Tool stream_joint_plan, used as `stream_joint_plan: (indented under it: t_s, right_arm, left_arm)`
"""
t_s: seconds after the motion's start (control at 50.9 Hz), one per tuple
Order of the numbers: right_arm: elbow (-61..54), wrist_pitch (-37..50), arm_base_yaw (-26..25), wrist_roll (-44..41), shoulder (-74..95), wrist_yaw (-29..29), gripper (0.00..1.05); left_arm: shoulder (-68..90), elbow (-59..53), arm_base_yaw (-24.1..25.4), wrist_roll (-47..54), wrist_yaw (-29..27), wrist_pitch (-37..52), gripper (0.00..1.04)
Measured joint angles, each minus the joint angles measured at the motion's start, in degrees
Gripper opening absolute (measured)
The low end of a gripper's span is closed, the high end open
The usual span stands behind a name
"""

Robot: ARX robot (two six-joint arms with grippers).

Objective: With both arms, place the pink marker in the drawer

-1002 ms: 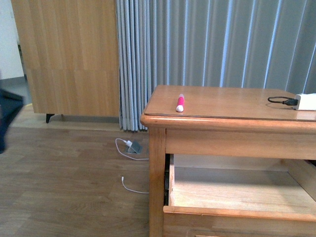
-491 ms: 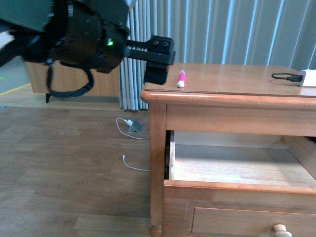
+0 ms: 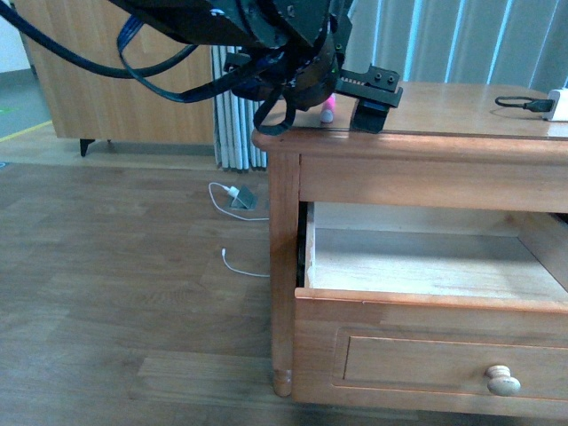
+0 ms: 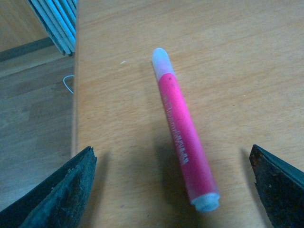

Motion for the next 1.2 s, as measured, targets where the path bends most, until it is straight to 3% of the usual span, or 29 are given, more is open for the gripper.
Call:
stream_joint_plan:
  t_s: [0.216,0.55,1.061,1.198]
  right_arm:
    - [0.0,0.0,0.0,0.0,0.0,0.0,0.96]
    - [0.0,0.0,0.0,0.0,0.0,0.0,0.96]
    - [0.0,0.0,0.0,0.0,0.0,0.0,0.96]
    - [0.0,0.0,0.0,0.0,0.0,0.0,0.96]
  left_arm:
    - [4.8,9.0,-0.7,-2.2,-1.2,-7.7,0.99]
    - [5.1,10.6,-0.6,-5.1,0.1,-12.1,0.99]
    - [3.8,9.5,-0.4,-4.8,1.3,-15.1,0.22]
    - [2.9,8.5,-0.1,-4.6,1.9,-15.1,0.15]
